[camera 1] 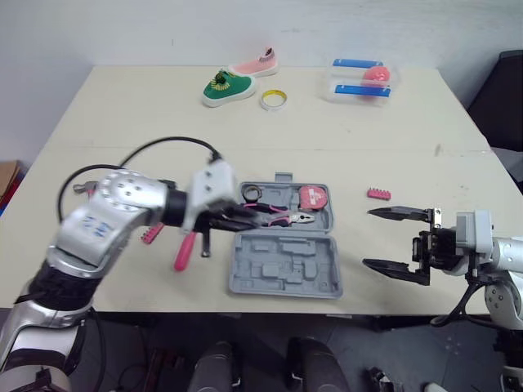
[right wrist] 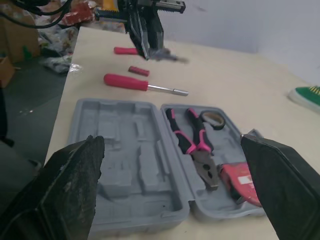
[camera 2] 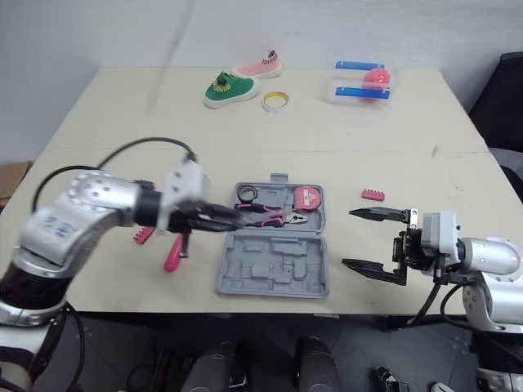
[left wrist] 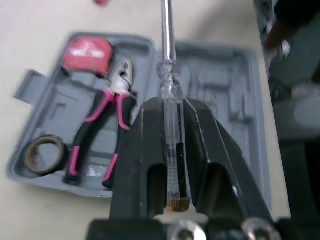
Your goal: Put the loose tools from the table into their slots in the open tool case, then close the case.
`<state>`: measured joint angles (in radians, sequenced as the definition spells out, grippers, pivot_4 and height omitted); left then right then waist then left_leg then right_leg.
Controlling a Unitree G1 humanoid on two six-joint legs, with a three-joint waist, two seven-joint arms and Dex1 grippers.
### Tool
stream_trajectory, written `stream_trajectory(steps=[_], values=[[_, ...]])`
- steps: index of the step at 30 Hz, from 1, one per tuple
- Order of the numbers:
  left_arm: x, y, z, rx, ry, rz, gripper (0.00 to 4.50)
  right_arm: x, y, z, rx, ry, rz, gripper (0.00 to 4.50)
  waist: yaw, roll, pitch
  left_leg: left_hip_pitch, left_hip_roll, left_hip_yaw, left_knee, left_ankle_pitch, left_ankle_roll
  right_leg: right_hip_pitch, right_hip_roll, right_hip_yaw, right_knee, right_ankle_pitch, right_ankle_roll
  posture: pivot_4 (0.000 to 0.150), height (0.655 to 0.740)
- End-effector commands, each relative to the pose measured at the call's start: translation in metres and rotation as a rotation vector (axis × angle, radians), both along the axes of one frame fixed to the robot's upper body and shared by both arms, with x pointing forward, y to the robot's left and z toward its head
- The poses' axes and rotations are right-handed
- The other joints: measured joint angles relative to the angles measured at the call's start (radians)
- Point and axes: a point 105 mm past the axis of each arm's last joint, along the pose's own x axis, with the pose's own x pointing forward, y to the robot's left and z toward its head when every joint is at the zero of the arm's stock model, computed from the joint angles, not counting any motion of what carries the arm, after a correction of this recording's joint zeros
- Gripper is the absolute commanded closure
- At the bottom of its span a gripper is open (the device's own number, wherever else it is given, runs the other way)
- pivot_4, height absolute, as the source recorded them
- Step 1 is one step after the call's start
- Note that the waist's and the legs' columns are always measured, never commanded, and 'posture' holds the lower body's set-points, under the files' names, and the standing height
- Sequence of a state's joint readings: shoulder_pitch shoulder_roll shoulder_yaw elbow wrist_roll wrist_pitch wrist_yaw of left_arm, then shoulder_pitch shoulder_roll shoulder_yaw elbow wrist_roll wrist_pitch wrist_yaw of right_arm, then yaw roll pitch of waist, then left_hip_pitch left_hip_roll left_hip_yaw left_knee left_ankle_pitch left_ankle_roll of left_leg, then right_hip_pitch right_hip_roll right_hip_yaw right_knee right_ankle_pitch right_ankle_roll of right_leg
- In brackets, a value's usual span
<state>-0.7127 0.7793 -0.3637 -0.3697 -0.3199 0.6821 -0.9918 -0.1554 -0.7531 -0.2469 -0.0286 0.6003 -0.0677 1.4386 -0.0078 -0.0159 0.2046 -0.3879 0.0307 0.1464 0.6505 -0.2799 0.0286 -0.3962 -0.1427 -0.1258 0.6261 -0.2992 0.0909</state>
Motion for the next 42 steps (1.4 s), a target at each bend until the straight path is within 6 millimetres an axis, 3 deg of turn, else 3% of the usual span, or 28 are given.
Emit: stream_trajectory(steps=[1,7,18,34,35,40,42], values=[[0.012,-0.009,-0.008,0.076,-0.076,0.006,4.47,-0.003,0.0,0.006,-0.003,-0.013,-0.01,0.0,0.006,0.0,0.0,-0.001,0.001,0.0,0.001,0.0,0.0,0.0,0.001,0.0,0.0,0.0,0.0,0.15,0.74],[0.021,-0.016,-0.02,0.223,-0.095,-0.02,4.47,-0.007,0.01,0.006,-0.003,-0.008,-0.025,0.0,0.01,0.0,0.0,-0.002,0.001,-0.001,0.003,0.0,0.001,-0.001,0.0,-0.001,0.001,0.0,0.0,0.15,0.74],[0.032,-0.026,-0.028,0.254,-0.094,0.01,4.47,-0.007,0.025,0.014,-0.004,-0.018,-0.037,0.0,0.012,0.0,0.0,-0.004,0.001,-0.002,0.007,-0.001,0.003,-0.001,-0.001,-0.003,0.002,0.0,0.0,0.15,0.74],[0.034,-0.025,-0.036,0.317,-0.138,-0.006,4.47,-0.008,0.026,0.014,0.001,-0.018,-0.047,0.0,0.011,0.0,0.0,-0.004,0.001,-0.002,0.008,-0.002,0.004,0.0,-0.001,-0.003,0.002,0.0,0.001,0.15,0.74],[0.036,-0.026,-0.034,0.305,-0.153,0.003,3.56,-0.008,0.025,0.014,0.002,-0.017,-0.047,0.0,0.011,0.0,0.0,-0.004,0.001,-0.002,0.008,-0.002,0.004,0.0,-0.001,-0.003,0.002,0.0,0.001,0.15,0.74],[0.028,-0.029,-0.019,0.256,-0.168,-0.043,1.45,-0.009,0.023,0.012,0.001,-0.009,-0.043,0.0,0.011,0.0,0.0,-0.005,0.001,-0.002,0.01,-0.002,0.005,0.0,-0.002,-0.003,0.002,0.001,0.001,0.15,0.74],[0.022,-0.029,-0.014,0.243,-0.158,-0.053,1.45,-0.009,0.022,0.011,0.003,-0.007,-0.041,0.0,0.011,0.0,0.0,-0.006,0.001,-0.003,0.01,-0.002,0.005,0.0,-0.002,-0.003,0.002,0.001,0.001,0.15,0.74]])
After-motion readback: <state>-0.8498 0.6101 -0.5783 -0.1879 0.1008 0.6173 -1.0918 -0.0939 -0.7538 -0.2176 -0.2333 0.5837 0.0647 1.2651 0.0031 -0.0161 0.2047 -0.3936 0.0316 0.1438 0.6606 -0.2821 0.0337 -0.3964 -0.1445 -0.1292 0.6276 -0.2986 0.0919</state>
